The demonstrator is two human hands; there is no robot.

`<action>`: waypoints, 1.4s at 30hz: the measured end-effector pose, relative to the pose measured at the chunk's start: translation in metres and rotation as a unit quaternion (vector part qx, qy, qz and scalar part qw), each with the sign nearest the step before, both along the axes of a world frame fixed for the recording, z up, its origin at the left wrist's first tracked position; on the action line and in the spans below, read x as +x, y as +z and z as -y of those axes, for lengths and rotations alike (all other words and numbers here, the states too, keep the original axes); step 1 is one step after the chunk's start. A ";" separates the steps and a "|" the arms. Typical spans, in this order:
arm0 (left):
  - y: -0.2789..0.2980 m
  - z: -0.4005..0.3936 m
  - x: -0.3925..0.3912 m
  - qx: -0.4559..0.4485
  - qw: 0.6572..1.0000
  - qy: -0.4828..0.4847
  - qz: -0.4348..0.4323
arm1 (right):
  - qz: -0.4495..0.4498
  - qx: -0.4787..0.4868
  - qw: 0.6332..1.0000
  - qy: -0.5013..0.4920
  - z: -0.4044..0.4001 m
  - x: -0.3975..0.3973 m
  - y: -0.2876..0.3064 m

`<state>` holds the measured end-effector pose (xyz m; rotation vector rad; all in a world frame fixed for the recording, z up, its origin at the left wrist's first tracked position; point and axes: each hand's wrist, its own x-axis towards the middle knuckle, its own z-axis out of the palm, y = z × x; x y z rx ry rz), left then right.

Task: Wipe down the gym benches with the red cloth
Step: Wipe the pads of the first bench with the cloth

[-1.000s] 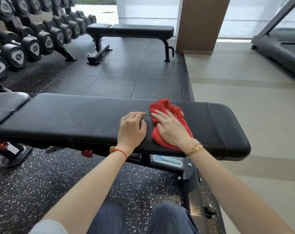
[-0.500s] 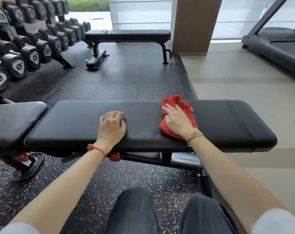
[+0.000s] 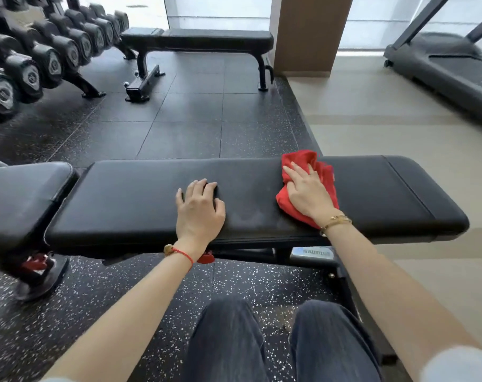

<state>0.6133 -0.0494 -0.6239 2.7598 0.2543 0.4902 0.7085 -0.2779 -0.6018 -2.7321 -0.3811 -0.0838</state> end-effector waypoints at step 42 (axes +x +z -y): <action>-0.004 0.000 0.006 0.000 0.999 0.034 0.036 | 0.051 -0.023 0.987 0.154 -0.073 -0.007 0.001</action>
